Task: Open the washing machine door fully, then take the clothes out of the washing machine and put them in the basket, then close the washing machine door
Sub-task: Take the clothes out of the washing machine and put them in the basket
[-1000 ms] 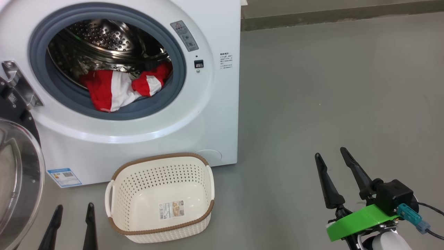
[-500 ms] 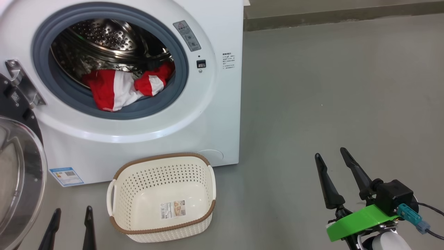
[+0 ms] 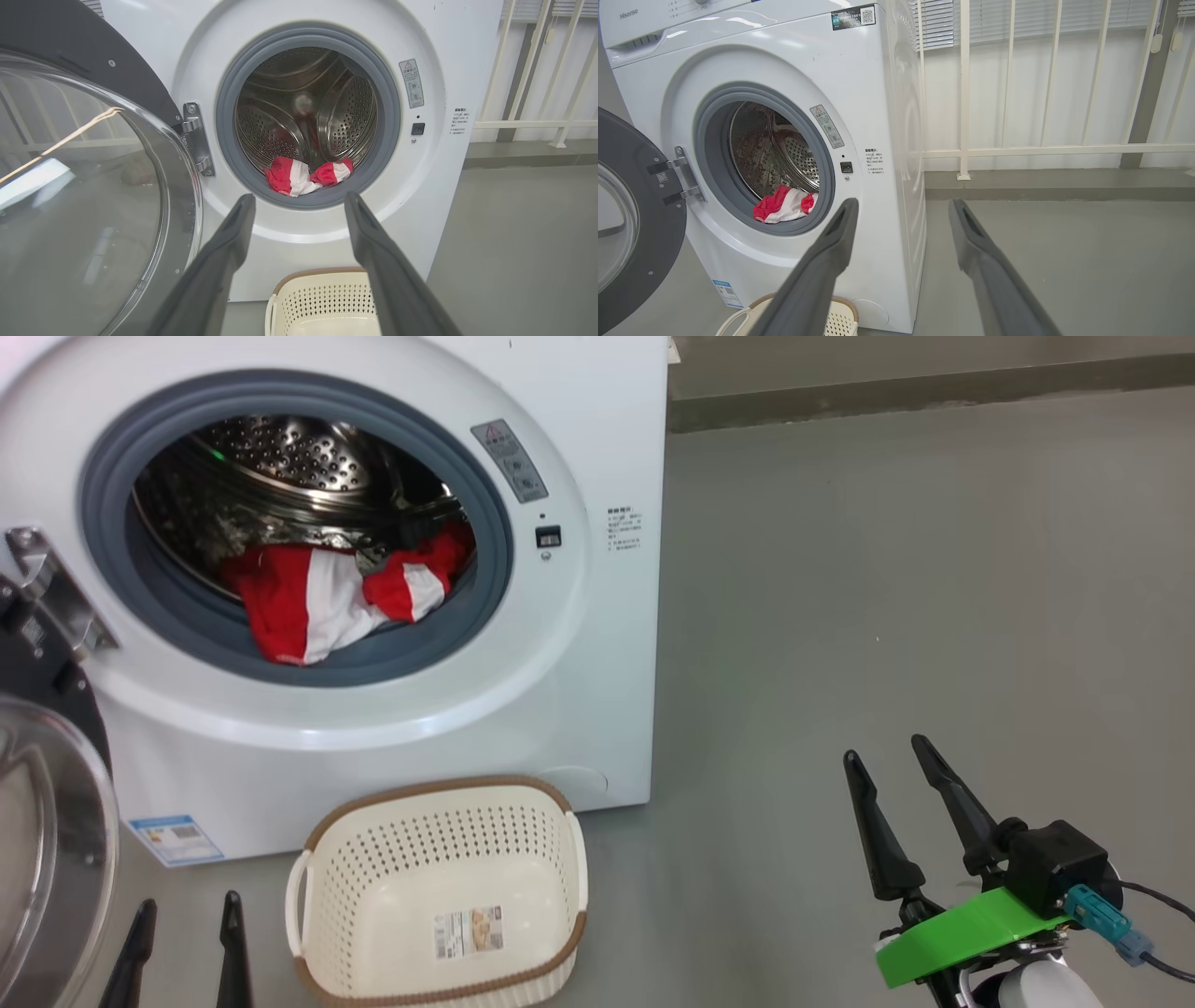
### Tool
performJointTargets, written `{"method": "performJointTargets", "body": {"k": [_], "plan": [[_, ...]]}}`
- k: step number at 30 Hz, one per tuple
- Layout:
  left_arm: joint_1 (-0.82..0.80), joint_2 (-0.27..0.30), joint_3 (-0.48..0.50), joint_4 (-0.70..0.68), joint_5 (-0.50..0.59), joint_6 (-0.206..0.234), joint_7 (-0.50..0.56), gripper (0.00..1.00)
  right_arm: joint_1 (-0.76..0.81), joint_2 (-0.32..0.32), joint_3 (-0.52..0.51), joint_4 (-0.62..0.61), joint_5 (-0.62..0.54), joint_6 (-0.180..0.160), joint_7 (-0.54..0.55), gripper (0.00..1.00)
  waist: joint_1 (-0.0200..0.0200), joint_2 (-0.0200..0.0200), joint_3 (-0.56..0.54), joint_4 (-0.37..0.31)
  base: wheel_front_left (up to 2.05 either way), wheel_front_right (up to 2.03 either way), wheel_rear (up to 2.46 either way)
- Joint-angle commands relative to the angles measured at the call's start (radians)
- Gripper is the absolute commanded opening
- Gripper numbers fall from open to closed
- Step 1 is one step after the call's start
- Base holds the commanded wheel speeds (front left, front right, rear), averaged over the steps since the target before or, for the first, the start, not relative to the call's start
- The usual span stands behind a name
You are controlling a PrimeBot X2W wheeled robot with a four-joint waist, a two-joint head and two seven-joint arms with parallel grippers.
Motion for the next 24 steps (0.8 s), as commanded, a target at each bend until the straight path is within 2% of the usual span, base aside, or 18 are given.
{"method": "performJointTargets", "body": {"k": [1,11,24], "plan": [[-0.049,0.004,0.039,-0.031,-0.013,-0.011,-0.009,1.00,-0.019,0.002,0.029,-0.021,0.000,0.008,-0.006,1.00,0.0000,-0.0001,0.001,0.000,1.82,-1.82,0.00],[-0.049,-0.001,0.056,-0.038,-0.011,-0.021,-0.009,1.00,-0.020,0.002,0.032,-0.016,0.000,0.008,-0.006,1.00,0.0000,-0.0001,0.001,0.000,1.21,-1.21,0.00],[-0.049,-0.008,0.054,-0.032,0.006,-0.024,-0.009,1.00,-0.017,0.002,0.038,-0.017,0.006,0.008,-0.006,1.00,0.0000,-0.0001,0.001,0.000,0.08,-0.08,0.00]]}}
